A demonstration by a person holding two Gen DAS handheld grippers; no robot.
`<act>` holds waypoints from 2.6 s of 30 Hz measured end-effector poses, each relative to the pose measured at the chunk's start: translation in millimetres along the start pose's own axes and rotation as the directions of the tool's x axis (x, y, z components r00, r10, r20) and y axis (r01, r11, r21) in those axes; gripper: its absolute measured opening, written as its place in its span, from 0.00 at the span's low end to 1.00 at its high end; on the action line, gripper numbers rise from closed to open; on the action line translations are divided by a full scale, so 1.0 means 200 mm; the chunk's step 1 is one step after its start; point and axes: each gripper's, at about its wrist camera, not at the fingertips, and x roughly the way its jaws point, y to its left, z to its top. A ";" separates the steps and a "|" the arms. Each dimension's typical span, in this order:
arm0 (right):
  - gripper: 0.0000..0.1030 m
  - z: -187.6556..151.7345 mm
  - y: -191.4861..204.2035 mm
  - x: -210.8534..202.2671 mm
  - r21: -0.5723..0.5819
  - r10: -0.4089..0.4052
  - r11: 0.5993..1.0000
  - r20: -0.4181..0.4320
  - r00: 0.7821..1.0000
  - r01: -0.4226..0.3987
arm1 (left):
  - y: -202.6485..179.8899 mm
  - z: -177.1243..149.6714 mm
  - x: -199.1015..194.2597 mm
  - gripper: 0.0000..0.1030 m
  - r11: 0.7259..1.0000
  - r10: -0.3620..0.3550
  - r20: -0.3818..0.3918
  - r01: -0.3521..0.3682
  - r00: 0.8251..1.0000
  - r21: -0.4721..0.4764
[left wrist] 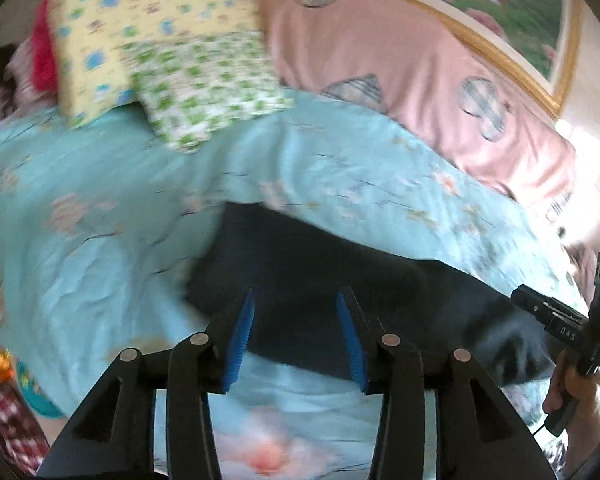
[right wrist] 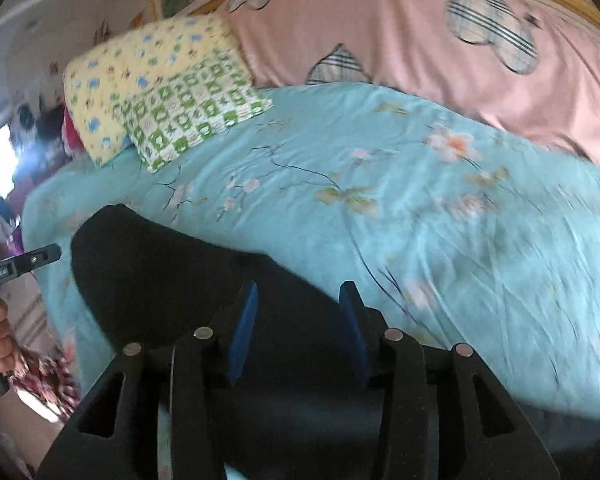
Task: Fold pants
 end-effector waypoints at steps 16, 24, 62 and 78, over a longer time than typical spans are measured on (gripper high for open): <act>0.46 -0.38 -0.46 -0.65 0.288 -0.215 0.940 0.080 0.973 0.184 | -0.81 -0.07 0.22 0.50 0.932 -0.254 -0.166 0.287 0.953 0.221; 0.48 -0.54 -0.58 -0.86 0.391 -0.303 0.886 0.086 0.949 0.247 | -1.13 -0.12 0.25 0.50 0.863 -0.323 -0.233 0.386 0.917 0.325; 0.14 -0.86 -1.11 -0.90 0.825 -0.247 0.565 0.144 0.958 0.022 | -2.40 -0.34 0.67 0.56 0.414 -0.283 -0.697 0.739 0.659 0.531; 0.12 -0.95 -1.09 -0.93 0.780 -0.215 0.625 0.201 0.956 -0.023 | -2.75 -0.47 0.87 0.15 0.351 -0.244 -0.851 0.860 0.466 0.370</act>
